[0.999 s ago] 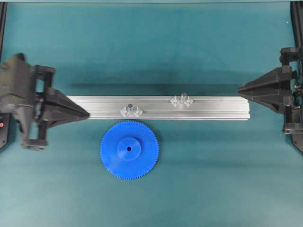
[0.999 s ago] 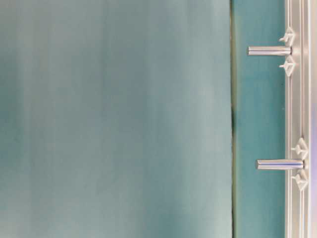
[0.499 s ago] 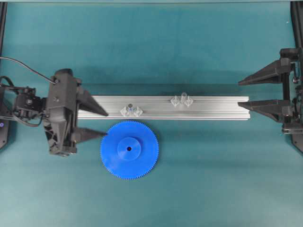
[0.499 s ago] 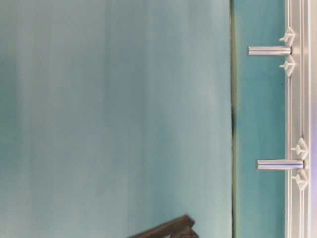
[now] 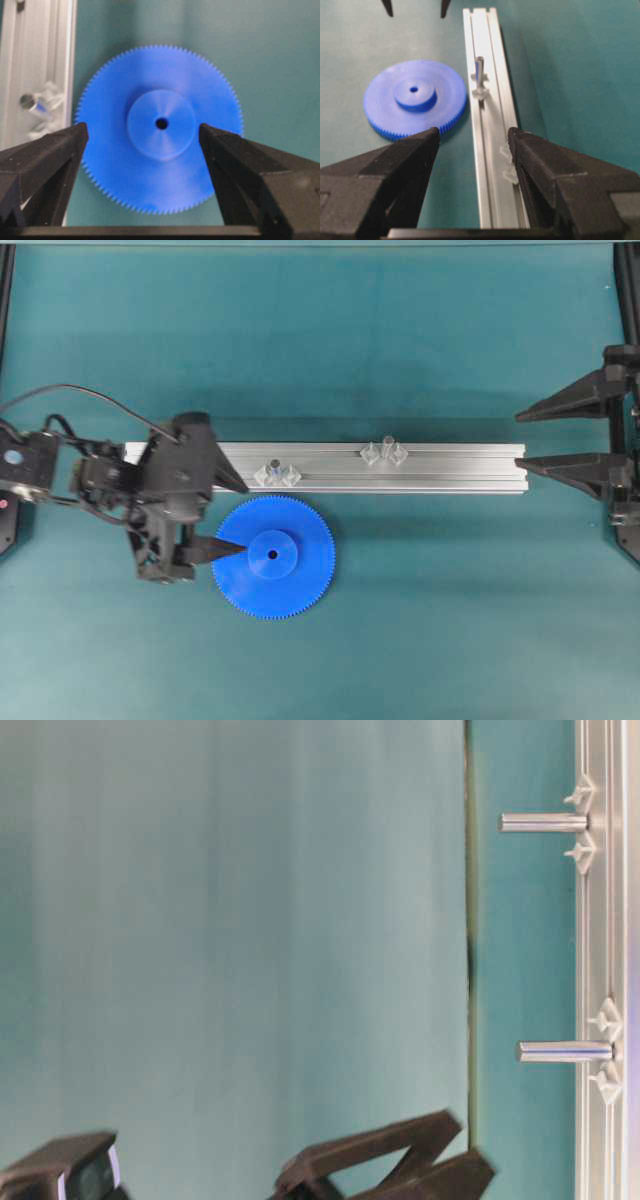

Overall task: Insert the large gear onto the shaft.
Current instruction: 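Lower the left gripper over the blue gear's hub, fingers straddling it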

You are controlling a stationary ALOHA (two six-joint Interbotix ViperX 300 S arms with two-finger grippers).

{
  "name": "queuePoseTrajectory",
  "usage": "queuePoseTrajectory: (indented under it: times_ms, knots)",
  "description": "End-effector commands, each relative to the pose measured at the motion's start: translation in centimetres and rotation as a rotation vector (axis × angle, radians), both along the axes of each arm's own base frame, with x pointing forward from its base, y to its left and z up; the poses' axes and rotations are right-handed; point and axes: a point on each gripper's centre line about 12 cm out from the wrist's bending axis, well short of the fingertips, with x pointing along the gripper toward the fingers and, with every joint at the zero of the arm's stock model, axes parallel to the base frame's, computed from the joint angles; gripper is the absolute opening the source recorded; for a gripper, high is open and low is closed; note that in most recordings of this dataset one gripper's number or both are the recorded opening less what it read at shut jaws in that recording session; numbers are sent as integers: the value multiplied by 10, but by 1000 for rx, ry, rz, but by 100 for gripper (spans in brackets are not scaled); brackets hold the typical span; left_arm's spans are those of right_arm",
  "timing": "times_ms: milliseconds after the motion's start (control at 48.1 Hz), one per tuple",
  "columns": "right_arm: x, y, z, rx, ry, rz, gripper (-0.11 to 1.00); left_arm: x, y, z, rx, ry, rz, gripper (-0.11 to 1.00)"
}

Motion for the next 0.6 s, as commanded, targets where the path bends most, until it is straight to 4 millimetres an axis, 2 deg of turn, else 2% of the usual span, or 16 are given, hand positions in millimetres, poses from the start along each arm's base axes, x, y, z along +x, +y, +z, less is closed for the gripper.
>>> queuePoseTrajectory:
  times_ms: [0,354,582]
  knots:
    - [0,-1,1,0,6,-3,70,11,-7,7,-3,-21,-16,91]
    - [-3,0,-8,5,47,-3,70,30,-13,-17,-3,156,-4,91]
    - [-4,0,-11,6,61,-2,70,46,-15,-33,0,213,0,91]
